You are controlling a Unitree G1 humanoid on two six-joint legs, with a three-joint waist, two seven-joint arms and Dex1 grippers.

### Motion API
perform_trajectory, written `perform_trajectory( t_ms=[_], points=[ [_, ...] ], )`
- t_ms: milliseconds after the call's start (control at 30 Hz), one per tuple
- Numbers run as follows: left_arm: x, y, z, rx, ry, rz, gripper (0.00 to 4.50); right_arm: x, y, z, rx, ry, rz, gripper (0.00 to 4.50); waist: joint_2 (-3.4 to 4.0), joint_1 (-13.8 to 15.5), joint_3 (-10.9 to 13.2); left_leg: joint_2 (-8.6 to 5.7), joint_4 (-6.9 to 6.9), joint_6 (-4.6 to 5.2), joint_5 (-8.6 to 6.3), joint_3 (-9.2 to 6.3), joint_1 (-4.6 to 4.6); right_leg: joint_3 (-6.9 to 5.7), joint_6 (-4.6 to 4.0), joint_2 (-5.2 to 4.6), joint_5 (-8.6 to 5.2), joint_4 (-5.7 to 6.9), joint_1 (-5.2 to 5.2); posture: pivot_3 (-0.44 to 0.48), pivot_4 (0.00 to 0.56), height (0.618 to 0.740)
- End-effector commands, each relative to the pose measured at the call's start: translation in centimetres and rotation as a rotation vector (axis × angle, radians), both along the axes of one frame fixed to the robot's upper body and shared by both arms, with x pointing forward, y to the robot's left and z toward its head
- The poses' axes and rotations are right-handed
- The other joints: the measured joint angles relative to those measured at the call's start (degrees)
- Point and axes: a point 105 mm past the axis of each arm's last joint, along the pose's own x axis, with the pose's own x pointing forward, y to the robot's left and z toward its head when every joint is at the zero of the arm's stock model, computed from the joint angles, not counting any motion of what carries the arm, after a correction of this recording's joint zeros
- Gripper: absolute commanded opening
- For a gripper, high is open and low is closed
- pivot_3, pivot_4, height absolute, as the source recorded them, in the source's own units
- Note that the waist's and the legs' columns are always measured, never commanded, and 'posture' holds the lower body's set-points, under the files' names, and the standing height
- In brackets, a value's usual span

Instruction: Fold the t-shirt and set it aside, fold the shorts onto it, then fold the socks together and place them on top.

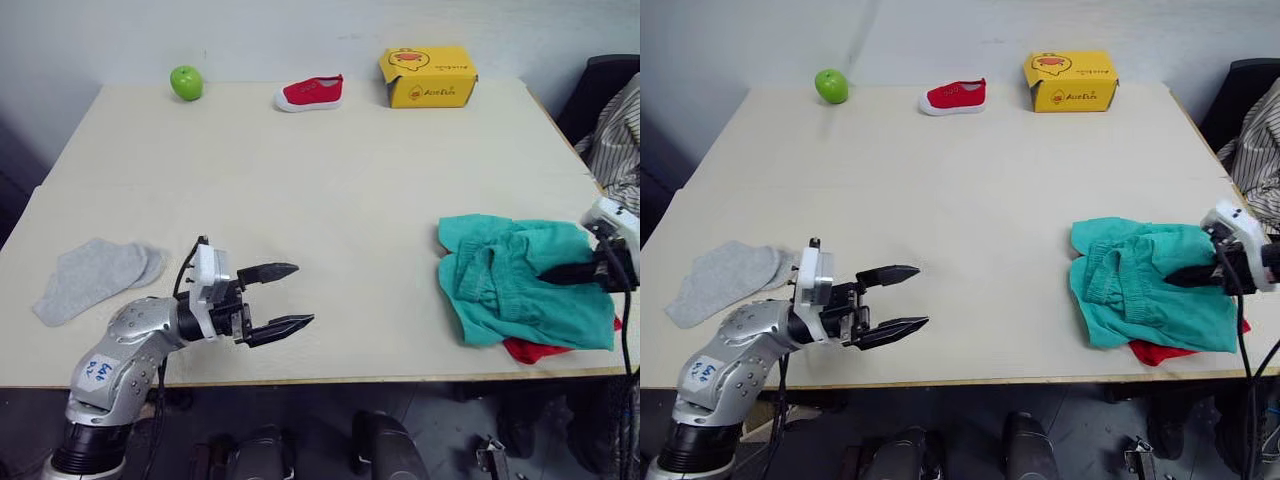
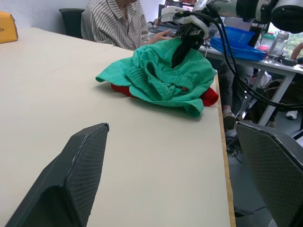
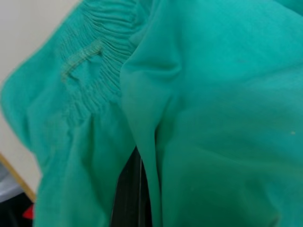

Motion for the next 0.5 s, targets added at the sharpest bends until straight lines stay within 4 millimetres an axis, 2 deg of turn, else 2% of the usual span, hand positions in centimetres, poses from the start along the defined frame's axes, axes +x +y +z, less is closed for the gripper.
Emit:
perform_trajectory(
  t_ms=[33,167,300,400,500],
  points=[
    [-0.6,0.3,1.2,0.0,-0.041,0.0,4.5,-0.1,-1.8,0.2,-0.108,-0.06,-0.008,0.75,0.01,0.2,0.0,0.01,0.0,-0.01,0.0,-0.01,0.0,-0.01,-0.02,0.0,-0.01,0.0,0.0,0.0,0.15,0.74],
    [-0.5,0.6,1.3,0.013,-0.04,0.011,4.5,0.0,-2.6,1.2,-0.161,-0.157,0.008,2.09,0.03,0.3,0.0,0.0,0.0,0.0,0.0,-0.05,-0.02,0.0,-0.02,-0.05,-0.01,-0.03,0.03,0.0,0.15,0.74],
    [0.0,1.2,1.2,0.031,-0.037,0.026,4.5,-0.6,-4.0,5.4,-0.261,-0.352,0.039,3.43,0.23,0.3,0.1,0.0,0.0,-0.01,0.01,-0.03,-0.01,0.02,-0.01,-0.02,0.0,0.02,0.02,0.0,0.15,0.74],
    [0.4,1.6,1.1,0.04,-0.039,0.034,4.5,-1.1,-4.3,6.6,-0.307,-0.408,0.07,4.45,0.38,0.3,0.2,-0.02,0.0,-0.02,0.02,-0.04,-0.01,0.01,-0.02,-0.01,-0.01,0.02,0.01,0.0,0.15,0.74],
    [1.4,3.0,0.3,0.074,-0.035,0.077,4.5,-0.5,-3.4,10.1,-0.372,-0.609,0.103,4.48,0.37,-0.1,0.2,-0.01,0.01,-0.03,0.02,-0.02,0.04,0.03,-0.01,0.03,-0.01,0.01,0.04,0.0,0.15,0.74]
  ],
)
